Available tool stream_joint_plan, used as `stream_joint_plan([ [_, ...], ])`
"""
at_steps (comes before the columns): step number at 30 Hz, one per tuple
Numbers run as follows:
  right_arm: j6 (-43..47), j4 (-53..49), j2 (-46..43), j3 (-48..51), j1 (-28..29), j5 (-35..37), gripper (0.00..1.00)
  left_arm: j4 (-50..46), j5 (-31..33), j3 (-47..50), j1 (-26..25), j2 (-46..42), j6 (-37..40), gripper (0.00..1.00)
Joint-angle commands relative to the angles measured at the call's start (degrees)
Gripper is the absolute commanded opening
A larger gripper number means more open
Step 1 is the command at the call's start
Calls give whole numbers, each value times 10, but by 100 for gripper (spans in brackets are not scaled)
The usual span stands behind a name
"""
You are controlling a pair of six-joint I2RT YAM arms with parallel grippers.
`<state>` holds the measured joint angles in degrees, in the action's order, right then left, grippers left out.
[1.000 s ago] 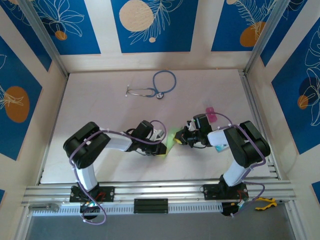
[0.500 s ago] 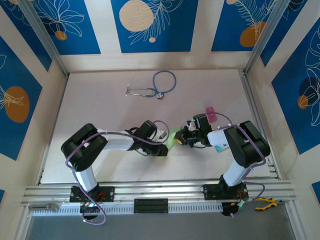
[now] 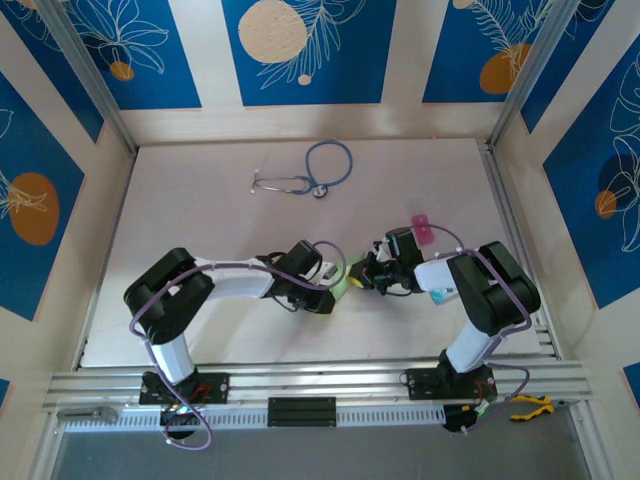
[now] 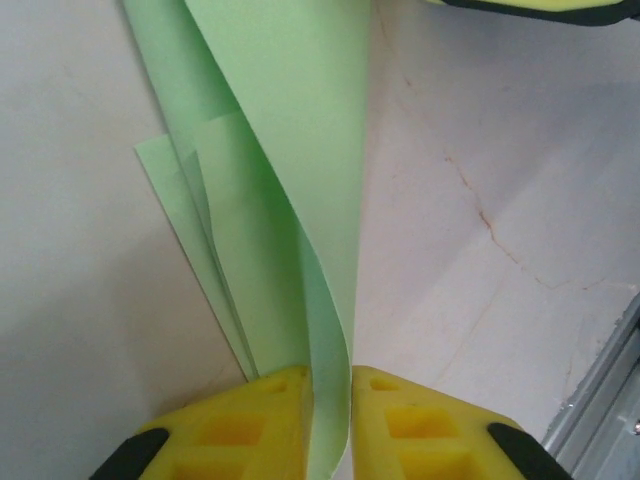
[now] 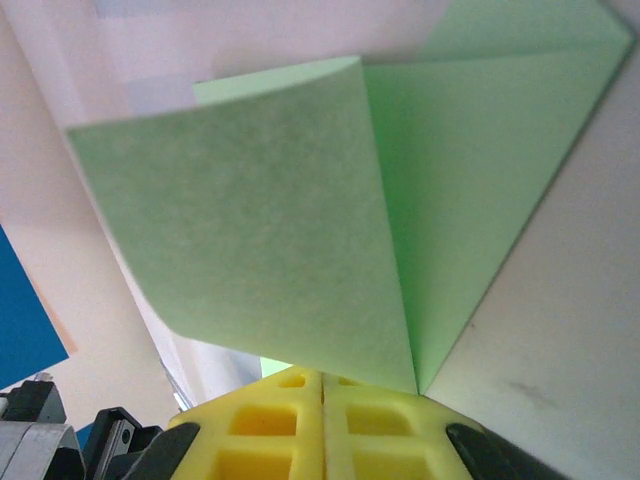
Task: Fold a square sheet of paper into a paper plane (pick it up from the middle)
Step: Fold the wing for the fifth time at the center of the table.
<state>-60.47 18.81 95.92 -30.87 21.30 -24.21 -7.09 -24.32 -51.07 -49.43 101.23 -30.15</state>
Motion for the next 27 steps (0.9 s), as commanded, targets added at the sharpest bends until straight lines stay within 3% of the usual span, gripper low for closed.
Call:
stream_joint_plan([
  [1,4,-21,25,-6,8,22,6,-42,18,-3,-6,12,14,17],
  [21,9,-24,24,-5,2,20,6,95,-63,60,17,-13,-68,6],
  [27,13,-29,24,-9,0,19,6,133,-80,81,22,-18,-89,9],
])
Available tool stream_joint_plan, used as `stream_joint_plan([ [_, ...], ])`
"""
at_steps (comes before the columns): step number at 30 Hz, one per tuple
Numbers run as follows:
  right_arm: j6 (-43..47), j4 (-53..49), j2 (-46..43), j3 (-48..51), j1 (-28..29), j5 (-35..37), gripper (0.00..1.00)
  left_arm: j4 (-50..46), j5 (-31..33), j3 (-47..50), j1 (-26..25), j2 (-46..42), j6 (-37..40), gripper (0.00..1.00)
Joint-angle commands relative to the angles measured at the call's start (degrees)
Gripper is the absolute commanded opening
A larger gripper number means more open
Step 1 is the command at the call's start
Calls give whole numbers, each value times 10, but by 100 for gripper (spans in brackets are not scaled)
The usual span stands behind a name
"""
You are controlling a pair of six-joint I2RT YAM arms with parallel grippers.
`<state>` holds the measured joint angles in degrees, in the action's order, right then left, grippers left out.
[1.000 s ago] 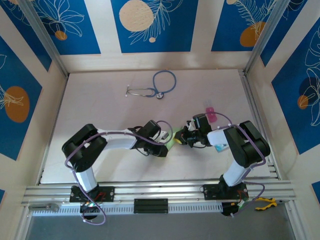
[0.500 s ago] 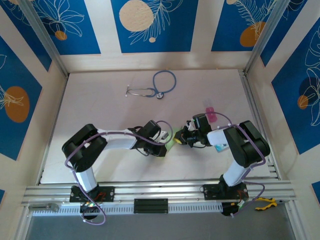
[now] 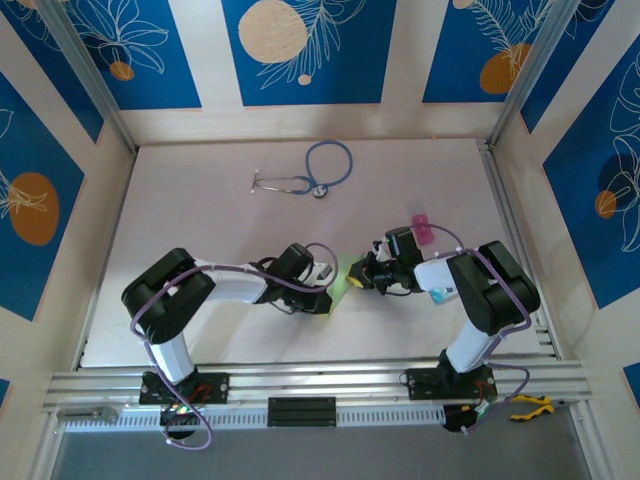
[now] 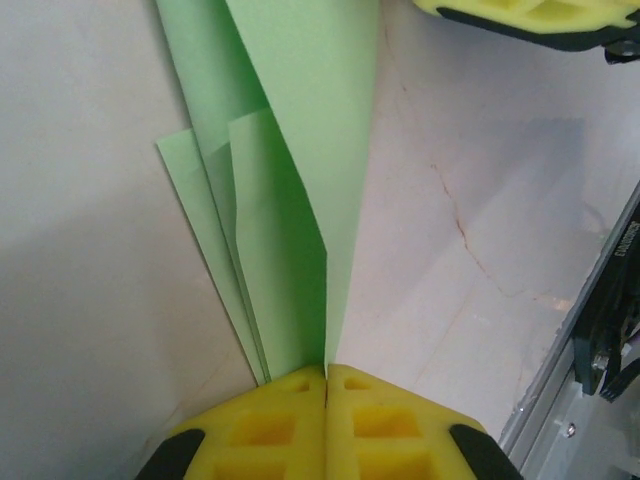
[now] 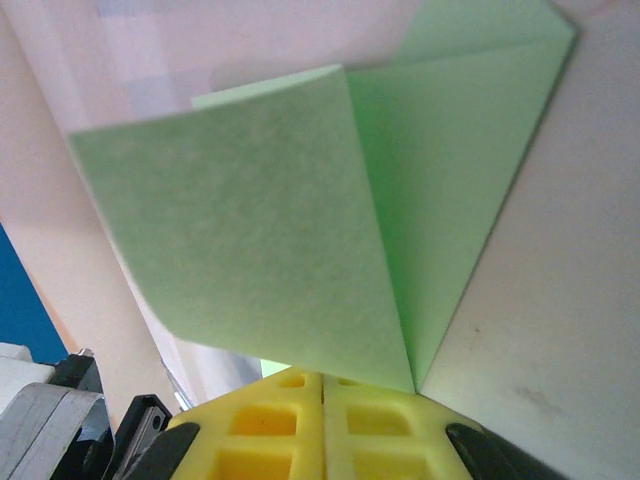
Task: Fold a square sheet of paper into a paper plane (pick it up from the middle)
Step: Fold the wing for the fifth time at the center of the table.
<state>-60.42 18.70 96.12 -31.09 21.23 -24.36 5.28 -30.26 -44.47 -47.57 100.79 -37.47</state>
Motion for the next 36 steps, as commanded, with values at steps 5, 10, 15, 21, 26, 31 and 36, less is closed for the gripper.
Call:
stream_joint_plan([
  [5,13,-27,24,-7,0,20,6,-36,6,5,4,-33,18,16],
  [10,11,-25,26,-7,1,20,6,-73,21,-9,2,-37,47,20],
  [15,10,-24,27,-8,0,17,6,-85,27,-16,-4,-24,56,21],
  [21,10,-21,30,-10,2,16,6,-84,23,-21,-9,-21,59,24],
  [26,8,-18,34,-9,3,16,6,-74,24,-23,-11,-23,56,26],
  [31,8,-19,33,-8,3,15,6,-91,33,-37,-16,-11,67,27],
  [36,7,-19,34,-7,3,15,6,-115,50,-49,-22,3,76,25],
])
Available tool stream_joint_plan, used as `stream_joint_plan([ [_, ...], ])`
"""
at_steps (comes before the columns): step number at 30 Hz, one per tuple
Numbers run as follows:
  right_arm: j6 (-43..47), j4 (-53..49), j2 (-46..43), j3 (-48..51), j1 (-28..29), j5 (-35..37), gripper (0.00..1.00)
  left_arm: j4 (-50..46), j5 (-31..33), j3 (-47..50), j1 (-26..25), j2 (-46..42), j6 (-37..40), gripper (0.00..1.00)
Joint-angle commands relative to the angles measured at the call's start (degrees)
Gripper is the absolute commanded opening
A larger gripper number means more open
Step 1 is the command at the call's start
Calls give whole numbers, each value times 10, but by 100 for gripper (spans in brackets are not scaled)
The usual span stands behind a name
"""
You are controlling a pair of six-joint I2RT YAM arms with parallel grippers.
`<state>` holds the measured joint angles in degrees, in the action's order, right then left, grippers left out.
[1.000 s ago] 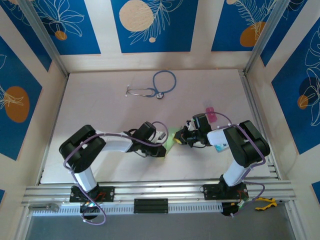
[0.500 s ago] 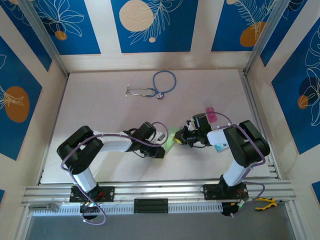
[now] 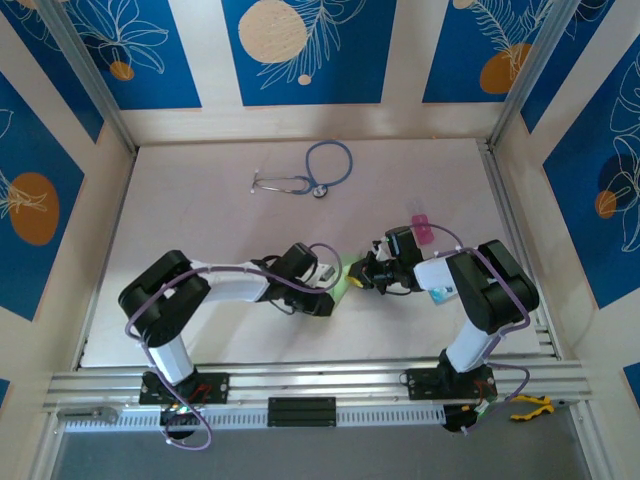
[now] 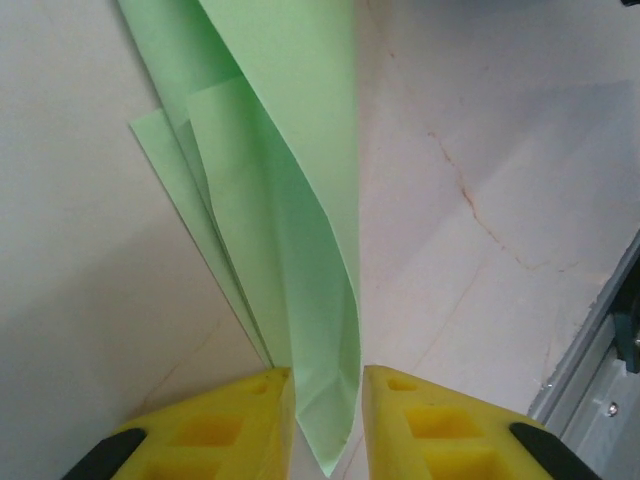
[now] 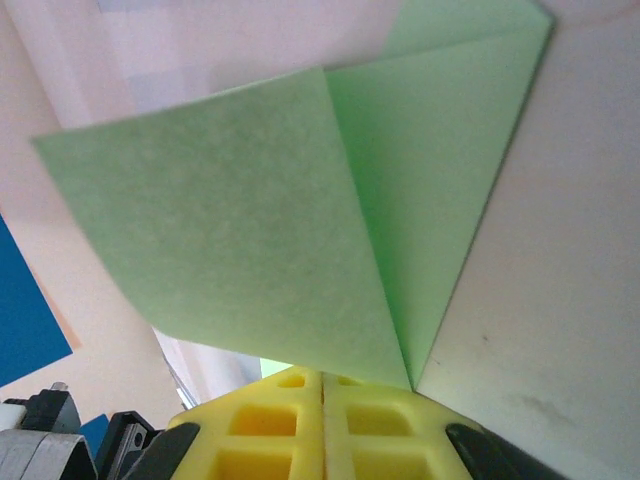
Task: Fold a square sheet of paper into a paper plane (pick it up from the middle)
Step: Fold the wing for the fifth time at the center of the table.
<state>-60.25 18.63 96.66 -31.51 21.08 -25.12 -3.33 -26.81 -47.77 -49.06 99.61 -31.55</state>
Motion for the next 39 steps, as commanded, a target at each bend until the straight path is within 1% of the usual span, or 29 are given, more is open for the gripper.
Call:
stream_joint_plan([
  [1,5,-19,28,-3,5,23,6,-33,19,-17,-9,17,19,25],
  [8,6,-19,29,-2,5,23,6,-47,31,-19,-14,19,25,20],
  [16,7,-20,29,-2,5,24,6,-39,26,-15,-15,12,18,15],
  [20,8,-21,30,-2,4,24,6,-7,31,3,-15,-24,-5,16],
  [22,8,-20,31,-1,4,24,6,8,43,16,-13,-50,-22,22],
  [29,8,-19,31,-1,3,24,6,50,85,59,6,-133,-77,27],
  [31,7,-18,30,-1,3,24,6,67,72,61,16,-139,-87,26],
  [32,7,-18,30,-1,3,24,6,77,55,56,21,-134,-92,25],
  [36,6,-20,29,-1,3,25,6,118,-13,17,25,-82,-116,16],
  [39,5,-21,27,0,4,25,6,163,-49,-4,24,-37,-141,13],
])
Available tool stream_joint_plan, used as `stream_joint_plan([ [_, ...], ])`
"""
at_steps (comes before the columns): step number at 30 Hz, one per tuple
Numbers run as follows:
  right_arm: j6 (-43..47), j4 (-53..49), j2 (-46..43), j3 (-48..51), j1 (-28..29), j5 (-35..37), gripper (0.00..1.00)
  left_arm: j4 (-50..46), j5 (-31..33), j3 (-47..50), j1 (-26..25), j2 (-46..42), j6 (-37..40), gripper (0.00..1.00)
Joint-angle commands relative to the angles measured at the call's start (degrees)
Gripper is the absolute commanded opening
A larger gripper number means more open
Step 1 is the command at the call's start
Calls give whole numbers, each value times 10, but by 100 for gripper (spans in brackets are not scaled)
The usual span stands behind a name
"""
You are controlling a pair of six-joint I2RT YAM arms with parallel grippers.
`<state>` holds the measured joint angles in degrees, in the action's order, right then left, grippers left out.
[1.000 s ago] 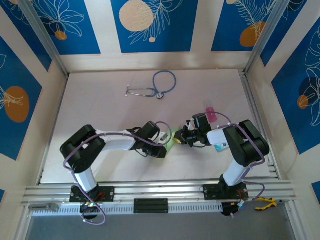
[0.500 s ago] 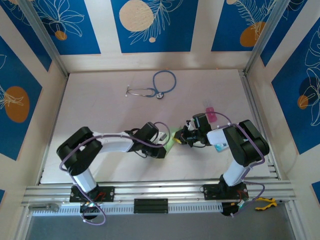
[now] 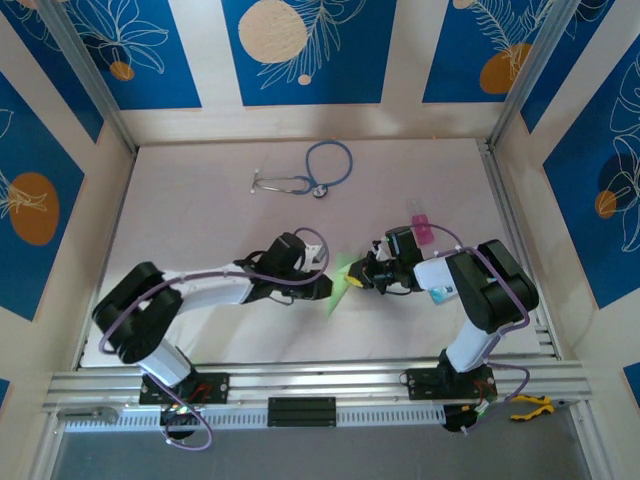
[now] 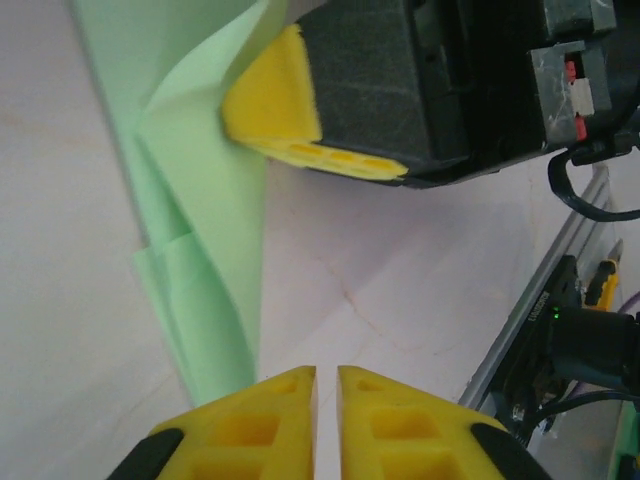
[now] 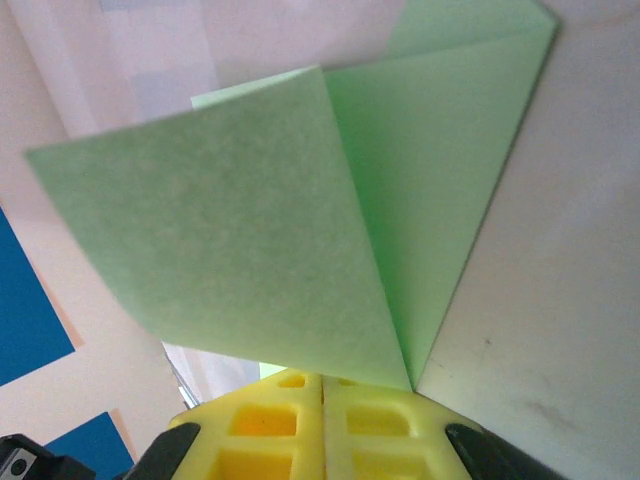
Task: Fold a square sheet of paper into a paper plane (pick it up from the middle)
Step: Fold the wing for the fifth time at the center of the table.
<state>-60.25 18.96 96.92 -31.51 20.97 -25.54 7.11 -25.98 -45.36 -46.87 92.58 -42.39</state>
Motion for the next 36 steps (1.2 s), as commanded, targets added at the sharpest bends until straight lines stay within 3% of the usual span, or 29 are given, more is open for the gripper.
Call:
stream_joint_plan([
  [1,4,-24,24,0,4,30,6,68,-66,-36,2,45,-38,12],
  [13,5,-30,15,1,5,31,6,9,-58,-107,-8,135,-5,10],
  [24,6,-30,14,1,4,33,6,-84,-2,-123,-8,151,62,9],
  [36,7,-28,16,4,4,31,6,-107,27,-110,-8,152,87,7],
])
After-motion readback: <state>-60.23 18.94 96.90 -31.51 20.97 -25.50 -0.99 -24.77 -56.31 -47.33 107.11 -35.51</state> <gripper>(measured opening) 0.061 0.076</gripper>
